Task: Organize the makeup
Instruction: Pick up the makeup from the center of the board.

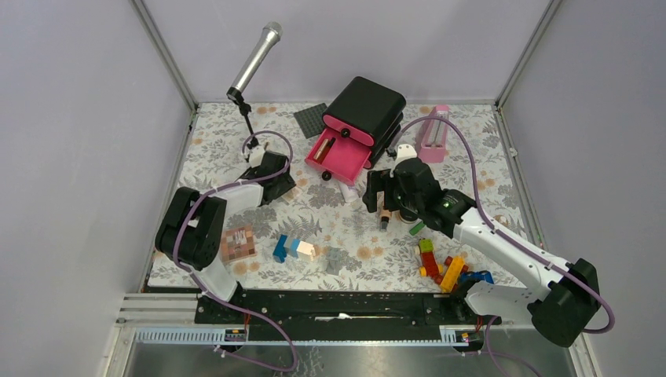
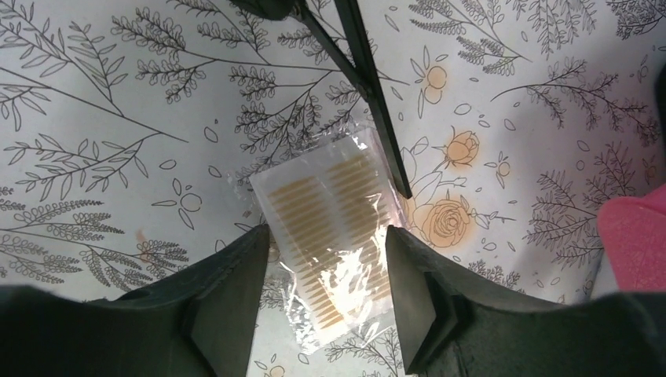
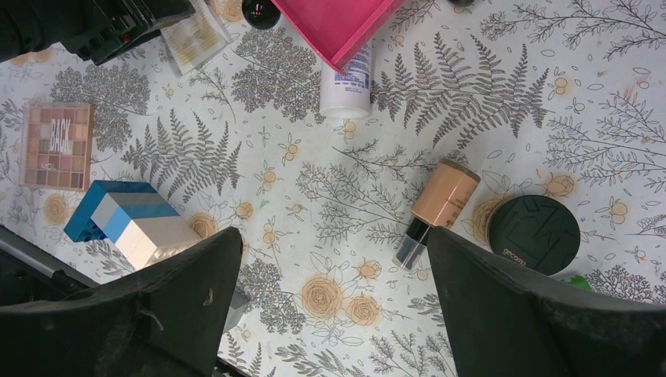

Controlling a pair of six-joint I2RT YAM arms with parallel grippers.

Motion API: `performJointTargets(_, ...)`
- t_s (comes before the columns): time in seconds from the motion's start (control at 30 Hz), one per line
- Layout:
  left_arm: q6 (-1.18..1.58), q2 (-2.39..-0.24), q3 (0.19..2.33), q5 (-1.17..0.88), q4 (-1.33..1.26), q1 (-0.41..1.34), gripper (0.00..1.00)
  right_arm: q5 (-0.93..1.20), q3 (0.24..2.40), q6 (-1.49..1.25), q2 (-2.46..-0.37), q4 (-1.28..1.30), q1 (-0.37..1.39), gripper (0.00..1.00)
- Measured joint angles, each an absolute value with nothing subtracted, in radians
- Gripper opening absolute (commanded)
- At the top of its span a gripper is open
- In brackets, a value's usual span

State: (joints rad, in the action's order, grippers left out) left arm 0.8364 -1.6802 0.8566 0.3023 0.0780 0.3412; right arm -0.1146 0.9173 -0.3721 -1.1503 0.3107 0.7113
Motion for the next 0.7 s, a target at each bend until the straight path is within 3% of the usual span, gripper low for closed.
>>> performJointTargets(0.4, 0.845, -1.65, 0.815, 0.287, 0.054, 0.377, 0.57, -0.115, 0.916, -0.376, -1.147, 0.314, 0.711, 0.95)
performJointTargets(0.7, 0.855, -1.651, 0.817, 0.297, 0.068, 0.485, 0.46, -0.116, 0.905, -0.383, -1.141, 0.317, 0.711, 0.95)
